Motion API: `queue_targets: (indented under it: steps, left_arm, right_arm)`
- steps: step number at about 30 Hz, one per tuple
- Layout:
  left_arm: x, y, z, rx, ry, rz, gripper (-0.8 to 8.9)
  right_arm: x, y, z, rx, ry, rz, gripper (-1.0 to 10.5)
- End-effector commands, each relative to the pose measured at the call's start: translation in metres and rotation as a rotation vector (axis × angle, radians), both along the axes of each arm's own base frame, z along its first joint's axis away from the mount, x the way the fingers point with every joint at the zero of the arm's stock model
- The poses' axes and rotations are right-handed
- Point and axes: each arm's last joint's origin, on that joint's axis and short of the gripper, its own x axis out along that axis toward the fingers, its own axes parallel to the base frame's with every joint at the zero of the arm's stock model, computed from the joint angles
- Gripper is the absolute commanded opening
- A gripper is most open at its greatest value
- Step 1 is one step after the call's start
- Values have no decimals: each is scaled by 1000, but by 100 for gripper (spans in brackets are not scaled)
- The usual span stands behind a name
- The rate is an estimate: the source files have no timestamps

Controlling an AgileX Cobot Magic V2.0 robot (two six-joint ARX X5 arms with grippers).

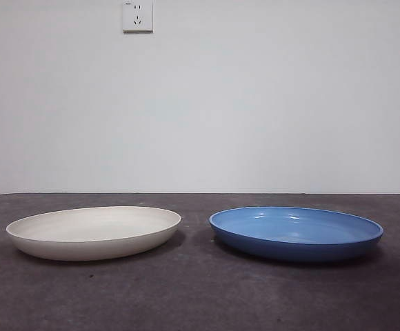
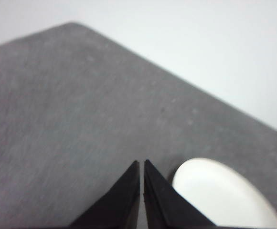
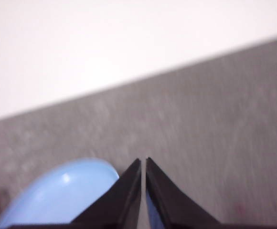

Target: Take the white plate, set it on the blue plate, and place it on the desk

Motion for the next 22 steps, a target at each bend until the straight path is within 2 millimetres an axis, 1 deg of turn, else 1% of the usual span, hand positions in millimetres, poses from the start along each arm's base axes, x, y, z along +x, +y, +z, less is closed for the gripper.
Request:
queue_targets:
  steps: [1, 6, 9, 12, 14, 18, 22]
  left_arm:
    - [-5, -1, 20, -8, -32, -22, 15]
    - [-10, -2, 52, 36, -22, -55, 15]
    - [-11, -3, 74, 85, -2, -104, 15]
    - [-7, -5, 93, 110, 46, -174, 15]
    - [-3, -5, 102, 117, 77, -215, 15]
    - [10, -7, 119, 135, 161, -318, 15]
    - [22, -9, 129, 147, 259, -426, 15]
  right_arm:
    - [-4, 0, 17, 8, -51, -3, 11]
    - [-14, 1, 51, 3, -55, -3, 11]
    - [-16, 1, 71, -23, -14, -1, 11]
    - [-14, 1, 91, -61, 54, 17, 11]
    - [-10, 2, 102, -86, 104, 46, 11]
    - [4, 3, 125, -121, 240, 141, 11]
    - [20, 5, 140, -140, 361, 249, 11]
